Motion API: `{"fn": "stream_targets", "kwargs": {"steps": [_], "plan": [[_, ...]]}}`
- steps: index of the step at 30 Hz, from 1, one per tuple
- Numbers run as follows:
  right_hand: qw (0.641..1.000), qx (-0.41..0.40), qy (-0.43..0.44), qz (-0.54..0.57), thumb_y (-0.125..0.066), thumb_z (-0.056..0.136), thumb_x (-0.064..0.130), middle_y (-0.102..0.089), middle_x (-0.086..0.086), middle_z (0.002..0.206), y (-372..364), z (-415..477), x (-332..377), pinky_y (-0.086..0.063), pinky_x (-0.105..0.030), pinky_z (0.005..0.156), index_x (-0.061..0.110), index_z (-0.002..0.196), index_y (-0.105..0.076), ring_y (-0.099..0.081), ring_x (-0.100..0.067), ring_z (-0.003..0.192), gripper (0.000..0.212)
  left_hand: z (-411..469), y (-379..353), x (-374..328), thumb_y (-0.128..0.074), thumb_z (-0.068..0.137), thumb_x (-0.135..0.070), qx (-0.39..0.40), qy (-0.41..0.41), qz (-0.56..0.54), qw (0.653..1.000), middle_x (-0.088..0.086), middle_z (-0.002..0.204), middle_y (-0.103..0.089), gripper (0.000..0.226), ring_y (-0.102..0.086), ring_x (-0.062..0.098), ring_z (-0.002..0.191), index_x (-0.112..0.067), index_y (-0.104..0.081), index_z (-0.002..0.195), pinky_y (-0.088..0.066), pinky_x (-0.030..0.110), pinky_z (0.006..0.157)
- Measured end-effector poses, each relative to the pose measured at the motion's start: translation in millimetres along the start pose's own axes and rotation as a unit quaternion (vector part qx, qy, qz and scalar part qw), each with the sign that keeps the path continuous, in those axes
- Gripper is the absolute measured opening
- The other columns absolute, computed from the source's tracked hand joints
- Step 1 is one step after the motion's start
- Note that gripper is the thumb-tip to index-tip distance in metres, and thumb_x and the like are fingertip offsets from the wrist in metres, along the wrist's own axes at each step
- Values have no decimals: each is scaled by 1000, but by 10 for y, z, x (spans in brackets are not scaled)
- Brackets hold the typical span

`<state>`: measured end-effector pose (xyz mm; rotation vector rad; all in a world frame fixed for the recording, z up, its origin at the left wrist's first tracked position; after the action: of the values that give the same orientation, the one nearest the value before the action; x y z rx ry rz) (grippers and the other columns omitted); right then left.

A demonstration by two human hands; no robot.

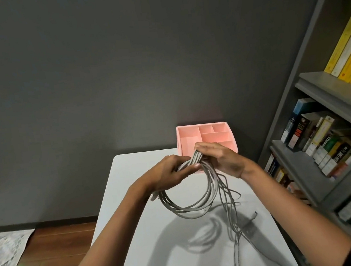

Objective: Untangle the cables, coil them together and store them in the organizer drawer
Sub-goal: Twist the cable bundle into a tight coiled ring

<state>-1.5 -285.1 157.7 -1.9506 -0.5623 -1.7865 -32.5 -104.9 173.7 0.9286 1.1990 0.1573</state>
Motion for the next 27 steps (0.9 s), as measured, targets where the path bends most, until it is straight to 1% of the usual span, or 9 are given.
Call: {"fn": "stream_targets", "kwargs": {"steps": [3,6,10,12,15,18,21,24,27], "plan": [[979,2,-16,203,-72,77,40,-62,-5,70,-78,-1,-125,-50,-29,71,11,76,-69,-59,-14,64,29,9,16,-140,-52,97,-33,-3,-26,-14,1000,-16,48,-46,28,-39,2,46,-15,-64,79,-28,13,51],[959,-1,-19,282,-83,63,45,-67,-5,74,-136,-21,-183,-55,-26,63,14,74,-73,-64,-12,65,35,8,13,-231,-54,97,-27,-31,-59,-31,997,-22,53,-54,22,-45,-4,49,-28,-60,75,-30,8,52],[965,-43,-37,257,-66,79,45,-63,-6,71,-134,-53,-90,-54,-25,55,6,88,-66,-60,-13,58,40,11,-35,-189,-55,96,-36,-68,-65,-53,994,-9,61,-59,29,-45,8,52,-18,-63,75,-36,23,53],[973,-59,-45,219,-52,86,41,-56,-2,57,-136,-65,-52,-45,-22,49,11,75,-64,-53,-10,48,33,22,-47,-151,-55,94,-41,-76,-69,-64,993,-3,70,-66,35,-56,14,60,-11,-66,79,-44,31,59],[983,-48,-67,165,-41,91,45,-41,2,47,-164,-78,-71,-23,-21,44,19,55,-53,-32,-9,41,47,38,-44,-130,-56,93,-40,-80,-81,-61,992,-7,59,-49,39,-39,8,53,-7,-61,73,-33,24,52],[979,-6,-97,180,-43,86,51,-31,4,41,-175,-111,-112,-12,-25,46,18,50,-46,-22,-8,40,48,49,-42,-118,-56,93,-41,-69,-94,-63,991,-6,57,-43,41,-34,7,52,-6,-57,72,-30,22,51],[969,37,-100,222,-60,79,53,-27,7,35,-155,-123,-110,-11,-24,45,20,45,-39,-22,-7,38,52,52,-76,-119,-48,92,-54,-76,-93,-77,990,0,60,-39,54,-33,9,56,-4,-51,71,-31,25,53],[967,27,-94,235,-74,68,52,-26,8,34,-146,-120,-86,-13,-22,44,20,42,-41,-15,-9,39,53,55,-68,-139,-14,89,-70,-14,13,-263,965,-5,54,-40,78,-32,7,46,-2,-50,74,-29,18,46],[977,-10,-86,197,-63,76,49,-27,5,35,-128,-121,-48,-12,-22,46,19,37,-49,-9,-12,42,51,88,9,-64,5,85,-73,129,63,-394,908,5,53,-42,97,-24,9,36,3,-55,87,-24,21,38]]}}
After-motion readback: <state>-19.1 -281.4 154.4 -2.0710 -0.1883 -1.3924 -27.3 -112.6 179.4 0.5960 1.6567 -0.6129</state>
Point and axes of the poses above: each hand's wrist, its own z-axis towards the middle knuckle, its own y-axis out of the back of the hand, x = y × z, the point moved 1 cm from there along z, towards the middle knuckle
